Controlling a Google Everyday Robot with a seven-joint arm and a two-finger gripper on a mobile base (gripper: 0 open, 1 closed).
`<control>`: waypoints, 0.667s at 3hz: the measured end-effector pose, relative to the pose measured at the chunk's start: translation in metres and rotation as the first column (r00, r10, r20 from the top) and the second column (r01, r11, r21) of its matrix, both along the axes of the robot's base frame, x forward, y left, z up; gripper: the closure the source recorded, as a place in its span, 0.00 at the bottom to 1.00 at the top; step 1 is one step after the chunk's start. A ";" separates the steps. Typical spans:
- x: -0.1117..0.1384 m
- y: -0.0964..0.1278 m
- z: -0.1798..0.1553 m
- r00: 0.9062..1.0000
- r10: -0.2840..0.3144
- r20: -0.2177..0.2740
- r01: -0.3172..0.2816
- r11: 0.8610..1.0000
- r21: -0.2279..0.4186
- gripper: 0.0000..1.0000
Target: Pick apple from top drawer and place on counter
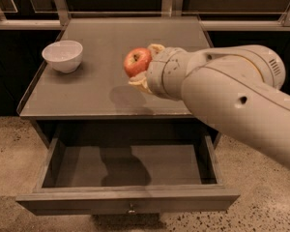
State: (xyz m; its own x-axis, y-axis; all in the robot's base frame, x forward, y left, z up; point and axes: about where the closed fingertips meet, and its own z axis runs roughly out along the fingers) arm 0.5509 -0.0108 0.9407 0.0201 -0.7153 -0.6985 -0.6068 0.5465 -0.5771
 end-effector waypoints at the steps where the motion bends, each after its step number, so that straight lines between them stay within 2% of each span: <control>1: 0.006 -0.030 -0.019 0.996 -0.088 -0.026 0.089 0.995 0.051 1.00; 2: 0.016 -0.039 -0.048 0.990 -0.118 -0.075 0.127 0.984 0.129 1.00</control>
Offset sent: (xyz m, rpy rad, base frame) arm 0.0333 -0.0406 -0.0960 0.2588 0.1352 -0.1709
